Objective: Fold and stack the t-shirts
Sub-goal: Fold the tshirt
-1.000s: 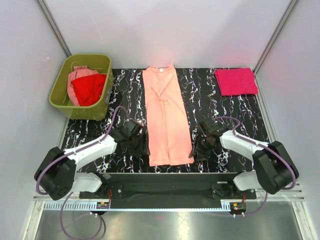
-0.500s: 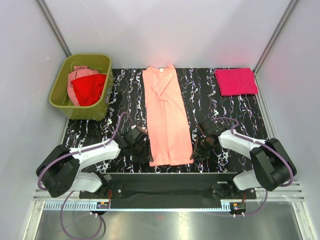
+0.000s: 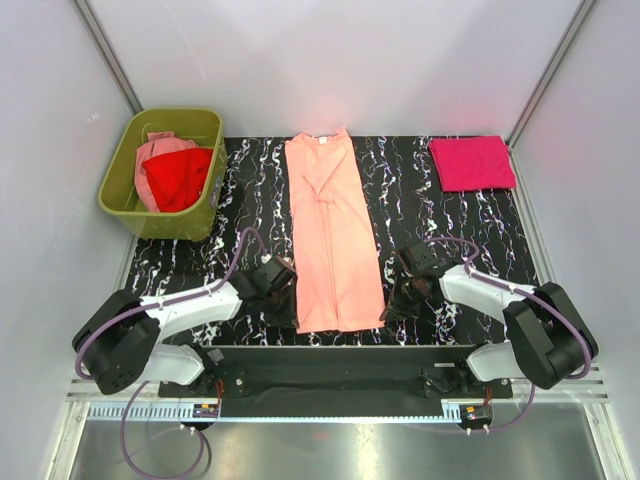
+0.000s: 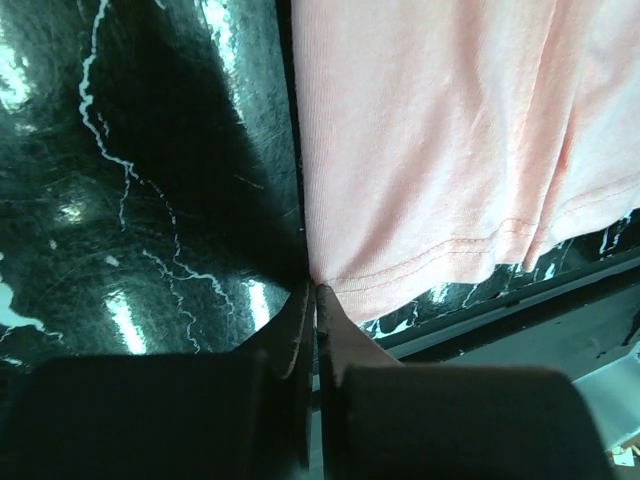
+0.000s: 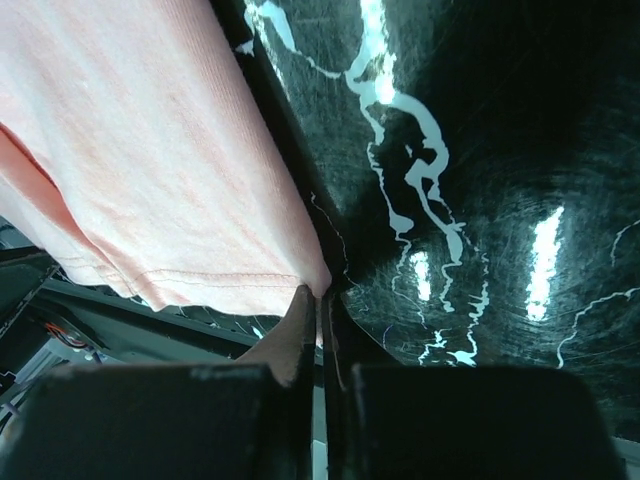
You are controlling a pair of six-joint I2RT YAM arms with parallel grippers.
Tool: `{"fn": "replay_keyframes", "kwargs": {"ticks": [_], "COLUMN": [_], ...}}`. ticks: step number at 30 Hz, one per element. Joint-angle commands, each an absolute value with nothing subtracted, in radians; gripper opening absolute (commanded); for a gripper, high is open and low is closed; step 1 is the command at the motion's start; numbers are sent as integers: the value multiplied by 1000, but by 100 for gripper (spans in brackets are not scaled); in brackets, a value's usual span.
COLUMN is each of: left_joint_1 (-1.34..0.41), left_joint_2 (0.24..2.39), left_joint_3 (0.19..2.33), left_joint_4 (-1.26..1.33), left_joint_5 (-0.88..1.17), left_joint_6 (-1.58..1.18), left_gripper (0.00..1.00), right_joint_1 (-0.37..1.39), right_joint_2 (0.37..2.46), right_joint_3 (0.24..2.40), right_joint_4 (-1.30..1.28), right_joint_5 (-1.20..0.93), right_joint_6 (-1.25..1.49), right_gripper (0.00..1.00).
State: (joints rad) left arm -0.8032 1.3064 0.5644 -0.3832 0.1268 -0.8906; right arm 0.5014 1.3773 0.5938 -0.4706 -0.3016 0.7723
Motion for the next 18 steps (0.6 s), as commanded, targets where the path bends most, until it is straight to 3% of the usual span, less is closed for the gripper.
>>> {"fn": "replay_keyframes", "kwargs": {"ticks": [1,6,8,10,13,18], "left_joint_1": [-808,-808,-808,-808,-808,-808], "left_joint_2": [1286,1261,1250,1236,1217,1207], "left_joint_3": [619,661,654,647,644,591], "left_joint_4": [-483,-548,-548,-554,-557,-448], "left_joint_5": [59,41,46,31,26,93], "left_joint_6": [-865,-864,-868,-870,-870,-896], "left_gripper": [0,0,9,25,41,48], "right_joint_1": [528,534,537,540,546,558], "right_joint_2": [1341,1309,1302,1298,1304,1321], "right_joint_3": [575,583,581,580,580,568], "right_joint_4": [-465,-489,-488,-486,-483,-459], "right_joint_5": [-302,-295,-295,-295,-295,-290], "right_joint_6": [792,816,827,830,838,850], "right_gripper": [0,0,0,0,0,0]}}
